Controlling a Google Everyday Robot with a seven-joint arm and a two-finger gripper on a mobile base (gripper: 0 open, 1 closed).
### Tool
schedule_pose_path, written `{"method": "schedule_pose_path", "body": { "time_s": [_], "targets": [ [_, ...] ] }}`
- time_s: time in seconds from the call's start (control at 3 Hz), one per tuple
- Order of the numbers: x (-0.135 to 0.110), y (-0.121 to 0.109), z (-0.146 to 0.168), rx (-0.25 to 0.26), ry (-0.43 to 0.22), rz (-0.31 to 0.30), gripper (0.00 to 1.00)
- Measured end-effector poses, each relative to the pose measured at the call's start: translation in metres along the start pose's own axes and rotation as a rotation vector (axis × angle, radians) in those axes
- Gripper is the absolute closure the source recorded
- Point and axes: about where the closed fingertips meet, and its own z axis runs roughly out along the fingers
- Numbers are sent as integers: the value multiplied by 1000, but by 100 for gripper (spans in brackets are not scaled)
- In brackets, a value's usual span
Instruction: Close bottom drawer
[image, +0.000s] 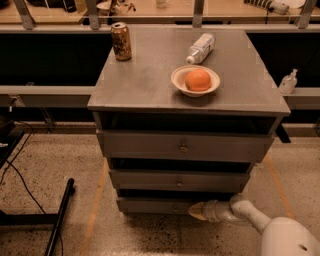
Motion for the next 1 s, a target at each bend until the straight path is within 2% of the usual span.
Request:
{"method": "schedule_pose_path", "body": {
  "time_s": [0.33,0.67,1.0],
  "targets": [
    [5,-7,-1,10,-33,8,100],
    [26,-3,-14,5,-79,37,100],
    [51,17,-34,-51,-122,51,100]
  ]
}}
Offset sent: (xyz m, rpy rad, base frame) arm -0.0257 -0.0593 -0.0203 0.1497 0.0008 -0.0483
